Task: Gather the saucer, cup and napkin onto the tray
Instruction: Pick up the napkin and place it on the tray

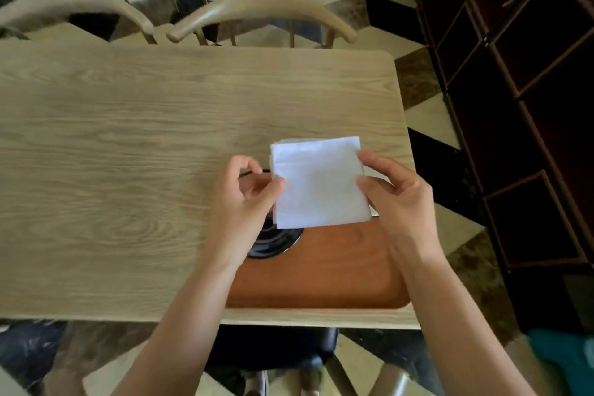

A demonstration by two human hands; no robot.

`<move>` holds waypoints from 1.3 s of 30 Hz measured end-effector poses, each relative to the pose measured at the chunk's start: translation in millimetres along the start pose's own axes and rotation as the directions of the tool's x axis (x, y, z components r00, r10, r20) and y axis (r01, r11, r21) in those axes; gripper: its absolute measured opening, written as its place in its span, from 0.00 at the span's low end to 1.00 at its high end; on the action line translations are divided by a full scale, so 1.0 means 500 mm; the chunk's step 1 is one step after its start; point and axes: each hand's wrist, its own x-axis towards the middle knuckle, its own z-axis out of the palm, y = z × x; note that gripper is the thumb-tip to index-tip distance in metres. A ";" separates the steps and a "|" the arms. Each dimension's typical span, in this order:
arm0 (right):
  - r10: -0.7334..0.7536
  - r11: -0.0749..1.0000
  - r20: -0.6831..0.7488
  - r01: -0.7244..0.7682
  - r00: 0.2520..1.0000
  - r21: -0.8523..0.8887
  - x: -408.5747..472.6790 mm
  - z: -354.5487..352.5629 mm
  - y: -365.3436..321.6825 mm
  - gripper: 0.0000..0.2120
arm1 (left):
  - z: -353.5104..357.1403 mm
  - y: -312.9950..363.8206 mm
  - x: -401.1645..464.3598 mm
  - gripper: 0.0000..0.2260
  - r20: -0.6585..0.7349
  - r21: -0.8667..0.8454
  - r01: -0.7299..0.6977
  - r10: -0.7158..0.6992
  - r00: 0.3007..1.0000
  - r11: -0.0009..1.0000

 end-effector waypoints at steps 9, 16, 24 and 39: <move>0.056 0.960 0.122 -0.020 0.991 -0.281 -0.114 -0.132 0.092 0.19 | 0.061 -0.072 -0.154 0.07 0.186 0.213 -0.053 0.013 0.982 0.976; 0.112 0.833 0.144 -0.014 0.983 -0.553 -0.120 -0.155 0.186 0.19 | 0.092 -0.163 -0.179 0.17 0.302 0.440 -0.108 -0.034 0.953 0.892; -0.017 0.650 0.181 0.148 0.983 -0.745 -0.118 -0.147 0.227 0.21 | 0.117 -0.197 -0.176 0.24 0.410 0.571 -0.280 0.027 0.912 0.772; -0.110 0.109 0.406 0.417 0.907 -0.902 -0.152 -0.167 0.284 0.26 | 0.091 -0.240 -0.229 0.24 0.594 0.742 -0.591 0.097 0.798 0.315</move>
